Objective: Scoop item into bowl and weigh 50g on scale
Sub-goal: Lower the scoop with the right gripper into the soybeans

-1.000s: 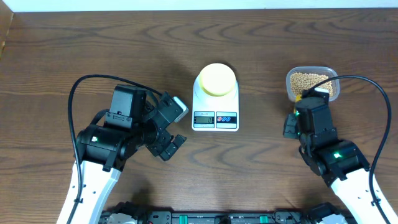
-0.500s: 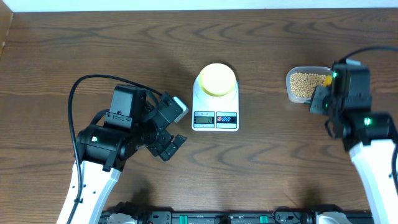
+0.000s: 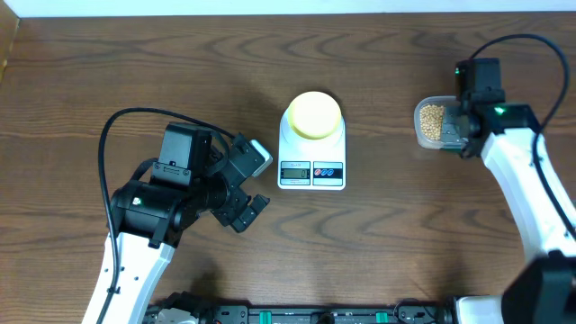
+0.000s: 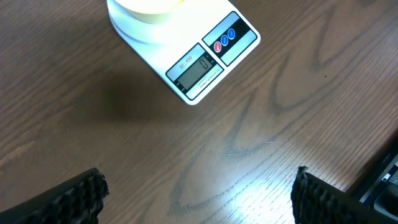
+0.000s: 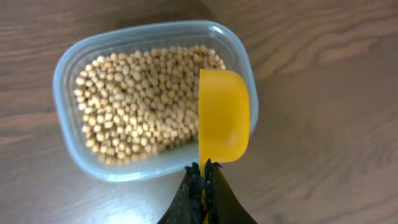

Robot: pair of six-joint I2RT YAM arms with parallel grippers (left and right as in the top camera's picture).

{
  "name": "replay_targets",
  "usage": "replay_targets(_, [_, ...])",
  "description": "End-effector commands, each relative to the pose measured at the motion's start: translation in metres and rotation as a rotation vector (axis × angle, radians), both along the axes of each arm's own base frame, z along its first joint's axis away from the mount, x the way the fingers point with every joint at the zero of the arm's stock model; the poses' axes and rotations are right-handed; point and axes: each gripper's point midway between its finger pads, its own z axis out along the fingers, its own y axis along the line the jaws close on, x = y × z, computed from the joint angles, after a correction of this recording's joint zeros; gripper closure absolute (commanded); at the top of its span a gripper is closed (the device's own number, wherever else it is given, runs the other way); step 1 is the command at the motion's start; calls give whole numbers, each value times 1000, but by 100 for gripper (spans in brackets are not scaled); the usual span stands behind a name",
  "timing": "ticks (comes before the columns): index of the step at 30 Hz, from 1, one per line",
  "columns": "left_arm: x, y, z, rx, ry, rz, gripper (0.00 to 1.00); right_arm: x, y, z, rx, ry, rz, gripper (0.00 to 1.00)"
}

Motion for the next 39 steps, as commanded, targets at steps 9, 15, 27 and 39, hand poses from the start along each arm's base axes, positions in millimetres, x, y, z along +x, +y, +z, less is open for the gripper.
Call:
replay_targets(9, [0, -1, 4, -9, -11, -10, 3, 30, -9, -34, -86, 39, 49, 99])
replay_targets(15, [0, -1, 4, -9, -11, -10, 3, 30, -2, -51, -59, 86, 92, 99])
replay_targets(27, [0, -1, 4, -9, -11, -10, 3, 29, 33, -60, 120, 104, 205, 99])
replay_targets(39, [0, -1, 4, -9, -11, -10, 3, 24, 41, -64, 346, 104, 192, 99])
